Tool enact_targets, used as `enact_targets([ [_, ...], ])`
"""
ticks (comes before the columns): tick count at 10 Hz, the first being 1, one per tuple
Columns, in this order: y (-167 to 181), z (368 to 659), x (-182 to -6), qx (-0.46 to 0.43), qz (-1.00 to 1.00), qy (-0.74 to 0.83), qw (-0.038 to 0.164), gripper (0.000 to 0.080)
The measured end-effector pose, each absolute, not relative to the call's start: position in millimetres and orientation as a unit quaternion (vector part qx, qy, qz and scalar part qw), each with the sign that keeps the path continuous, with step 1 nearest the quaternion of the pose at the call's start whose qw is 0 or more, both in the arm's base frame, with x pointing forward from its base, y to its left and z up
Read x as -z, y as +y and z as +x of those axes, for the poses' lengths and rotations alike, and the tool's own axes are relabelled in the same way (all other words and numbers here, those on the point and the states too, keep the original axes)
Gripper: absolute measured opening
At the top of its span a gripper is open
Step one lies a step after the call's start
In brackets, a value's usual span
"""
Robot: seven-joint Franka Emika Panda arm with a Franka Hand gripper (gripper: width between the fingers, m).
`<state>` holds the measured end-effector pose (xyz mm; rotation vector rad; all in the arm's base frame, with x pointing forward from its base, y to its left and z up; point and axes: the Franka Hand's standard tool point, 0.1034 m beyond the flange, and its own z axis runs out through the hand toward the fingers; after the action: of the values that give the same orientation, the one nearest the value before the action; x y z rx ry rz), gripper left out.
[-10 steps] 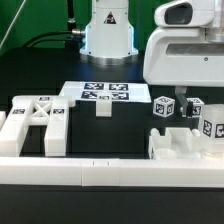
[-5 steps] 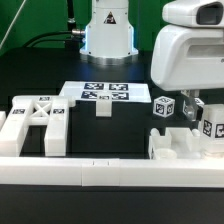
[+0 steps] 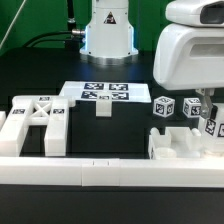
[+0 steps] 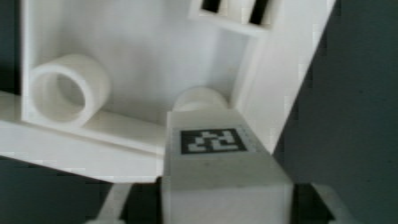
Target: Assemble chair
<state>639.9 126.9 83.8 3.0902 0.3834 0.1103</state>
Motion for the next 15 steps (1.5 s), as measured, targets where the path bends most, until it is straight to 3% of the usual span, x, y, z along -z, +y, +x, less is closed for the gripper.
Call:
enact_targets([
  [1,126.3,639.9,-83.5,-0.035,0.993,0.108,0.012,0.0291],
  [5,122.8,639.5,-81.7,-0.021,0.988,-0.15,-0.03,0.029],
  [11,124.5,639.7,-81.6,-0.015,0.946,-0.321,-0.04,0.029],
  [15,122.4,642.6,-80.4,-0.017,0.834,-0.544,-0.088,0.029],
])
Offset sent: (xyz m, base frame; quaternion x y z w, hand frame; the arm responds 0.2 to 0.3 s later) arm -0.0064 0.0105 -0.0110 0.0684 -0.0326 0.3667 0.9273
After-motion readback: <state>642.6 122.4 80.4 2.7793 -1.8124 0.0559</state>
